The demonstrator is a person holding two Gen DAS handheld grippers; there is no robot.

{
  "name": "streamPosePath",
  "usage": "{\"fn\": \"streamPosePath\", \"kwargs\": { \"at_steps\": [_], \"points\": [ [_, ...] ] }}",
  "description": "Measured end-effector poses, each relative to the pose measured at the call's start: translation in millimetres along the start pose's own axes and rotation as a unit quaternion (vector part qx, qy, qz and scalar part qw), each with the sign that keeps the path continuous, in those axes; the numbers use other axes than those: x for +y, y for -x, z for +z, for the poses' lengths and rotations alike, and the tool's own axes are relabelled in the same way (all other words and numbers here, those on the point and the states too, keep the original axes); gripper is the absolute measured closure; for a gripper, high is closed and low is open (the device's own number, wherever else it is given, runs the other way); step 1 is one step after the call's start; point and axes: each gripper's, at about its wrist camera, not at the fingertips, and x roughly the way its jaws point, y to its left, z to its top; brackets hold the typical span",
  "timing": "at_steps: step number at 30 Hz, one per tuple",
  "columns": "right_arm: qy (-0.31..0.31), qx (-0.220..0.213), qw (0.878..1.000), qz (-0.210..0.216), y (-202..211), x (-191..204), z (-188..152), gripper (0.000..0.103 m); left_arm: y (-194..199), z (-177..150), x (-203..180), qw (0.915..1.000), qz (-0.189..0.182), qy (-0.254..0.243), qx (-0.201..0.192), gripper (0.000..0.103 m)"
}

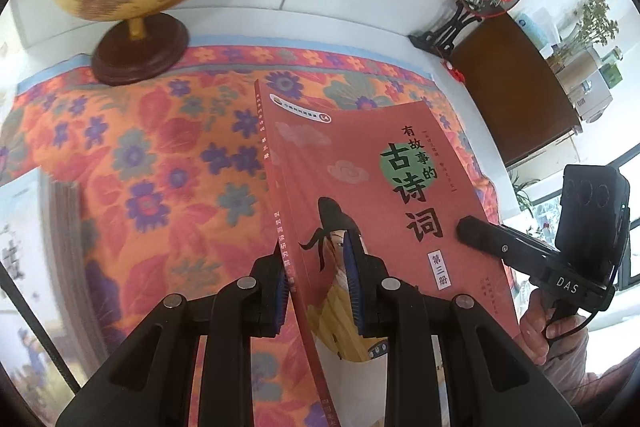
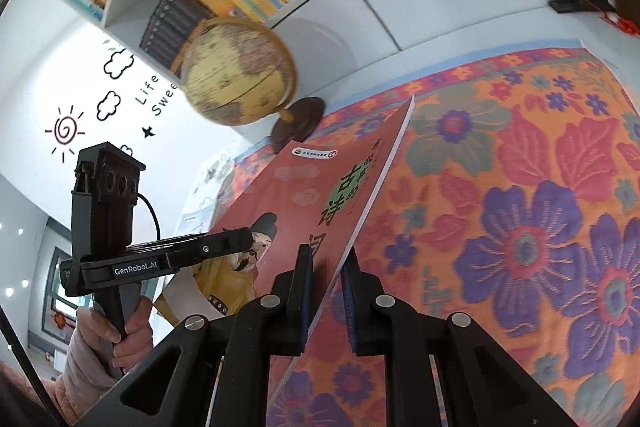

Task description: Organize books

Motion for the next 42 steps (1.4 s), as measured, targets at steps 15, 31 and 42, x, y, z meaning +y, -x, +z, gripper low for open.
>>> {"fn": "streamPosePath", "kwargs": {
  "at_steps": [15, 31, 42],
  "points": [
    [0.062, 0.014, 0.997, 0.038, -44.7, 98.2, -1.1, 0.089, 87.4, -30.9, 66.8, 0.9964, 0.04, 0.041, -0.062, 0.081],
    [0.113, 0.045, 0.989, 0.082, -105.4, 185.6, -3.1, 0.089, 152.5, -59.3, 139.5, 0.9867, 0.081, 0.093, -0.105, 0.081],
    [0.13, 0.081, 0.983, 0.102, -155.0, 215.3, -16.6, 0.089, 165.0, -84.1, 185.1, 0.9787, 0.105, 0.136, -0.113, 0.081]
  ]
}}
